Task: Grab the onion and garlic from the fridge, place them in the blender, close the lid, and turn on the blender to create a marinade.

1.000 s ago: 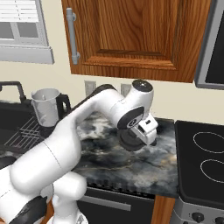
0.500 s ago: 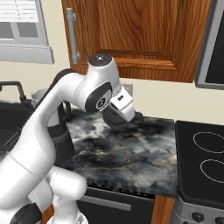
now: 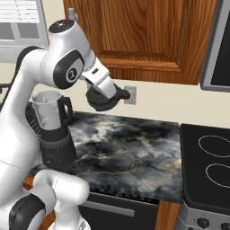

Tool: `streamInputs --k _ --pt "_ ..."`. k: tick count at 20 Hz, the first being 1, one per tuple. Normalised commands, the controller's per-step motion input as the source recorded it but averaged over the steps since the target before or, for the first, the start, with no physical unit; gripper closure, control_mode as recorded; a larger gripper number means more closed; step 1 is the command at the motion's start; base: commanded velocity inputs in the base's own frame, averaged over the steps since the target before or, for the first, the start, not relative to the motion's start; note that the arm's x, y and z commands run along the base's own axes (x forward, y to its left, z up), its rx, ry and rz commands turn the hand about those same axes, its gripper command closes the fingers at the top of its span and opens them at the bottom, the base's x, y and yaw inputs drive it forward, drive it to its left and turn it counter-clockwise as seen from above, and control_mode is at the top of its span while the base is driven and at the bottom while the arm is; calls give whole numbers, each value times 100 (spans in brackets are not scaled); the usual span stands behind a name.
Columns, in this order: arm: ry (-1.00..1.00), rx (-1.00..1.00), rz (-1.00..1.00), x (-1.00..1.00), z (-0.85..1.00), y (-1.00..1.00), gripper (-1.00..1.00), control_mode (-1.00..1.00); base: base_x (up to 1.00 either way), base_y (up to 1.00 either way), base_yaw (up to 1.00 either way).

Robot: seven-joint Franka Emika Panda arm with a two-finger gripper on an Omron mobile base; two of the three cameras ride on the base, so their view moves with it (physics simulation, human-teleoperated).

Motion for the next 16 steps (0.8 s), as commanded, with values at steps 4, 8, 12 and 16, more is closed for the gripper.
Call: streamInputs --k 4,8,12,16 --pt "-10 -1 7 -9 4 50 100 -100 0 0 0" --pt "-2 0 6 1 0 79 100 -100 0 0 0" --pt "-2 1 0 12 0 90 100 -100 0 0 0" --pt "0 3 1 8 22 83 100 -100 0 0 0"
